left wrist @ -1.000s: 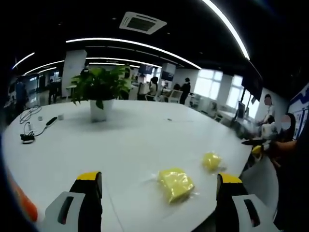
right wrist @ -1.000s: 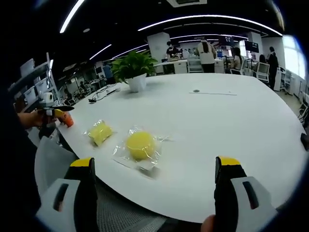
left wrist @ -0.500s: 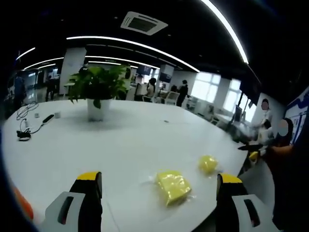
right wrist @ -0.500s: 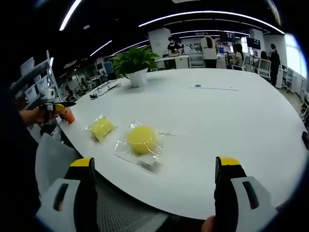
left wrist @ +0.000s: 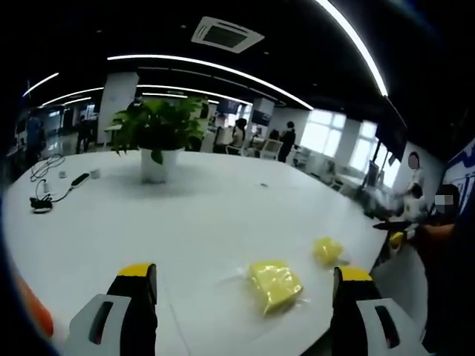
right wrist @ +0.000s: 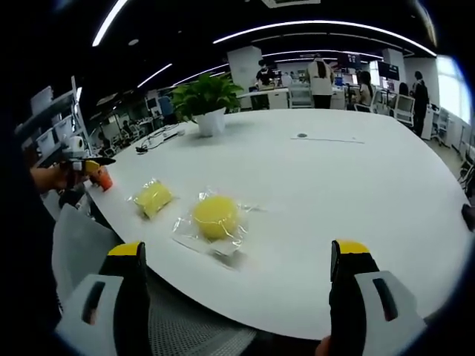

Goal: Compare the silicone blocks by pressing each to a similar depth, holding the contact briefly, and releasing to observe deformation and rebound differences across the visible hardness samples.

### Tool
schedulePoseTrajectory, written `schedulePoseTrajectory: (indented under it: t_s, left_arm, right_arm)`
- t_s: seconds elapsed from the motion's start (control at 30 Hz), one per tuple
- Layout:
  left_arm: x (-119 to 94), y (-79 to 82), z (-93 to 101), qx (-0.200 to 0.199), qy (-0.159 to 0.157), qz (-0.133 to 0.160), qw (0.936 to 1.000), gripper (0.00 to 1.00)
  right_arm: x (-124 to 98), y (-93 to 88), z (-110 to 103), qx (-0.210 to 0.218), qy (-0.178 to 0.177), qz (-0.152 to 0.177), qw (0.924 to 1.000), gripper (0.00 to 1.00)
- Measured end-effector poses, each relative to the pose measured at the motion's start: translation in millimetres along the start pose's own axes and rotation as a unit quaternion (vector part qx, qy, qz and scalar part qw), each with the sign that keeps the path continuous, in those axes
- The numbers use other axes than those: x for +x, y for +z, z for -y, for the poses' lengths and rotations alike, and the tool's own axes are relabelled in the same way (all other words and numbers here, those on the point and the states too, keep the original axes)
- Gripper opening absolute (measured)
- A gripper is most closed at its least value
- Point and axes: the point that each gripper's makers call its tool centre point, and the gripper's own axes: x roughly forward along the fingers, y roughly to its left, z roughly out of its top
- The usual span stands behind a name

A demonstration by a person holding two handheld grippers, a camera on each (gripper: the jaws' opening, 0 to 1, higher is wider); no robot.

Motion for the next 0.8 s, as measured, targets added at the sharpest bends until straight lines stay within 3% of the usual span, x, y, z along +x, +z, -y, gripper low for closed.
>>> schedulePoseTrajectory:
  t_s: [0.43,0.67,0.8]
  left_arm:
    - [-5,3.7,-6.8,-0.013,0.016,0.012,0.9997,1.00]
    - [-4,0.0,-7.2,-0.015,0.016,0.001,0.9998,1.00]
    - [-2,-6.2,-22.1,-0.029,0.046,-0.011,0.9985,1.00]
  right_arm:
    - [0,5.5,0,0.005,0.000,0.003,1.0000,0.96]
    - [1,6.2,1,0.009,-0.003,0.005,0.9999,0.96]
    - [2,5.5,1,0.009,-0.005,0.008,0.9999,0.96]
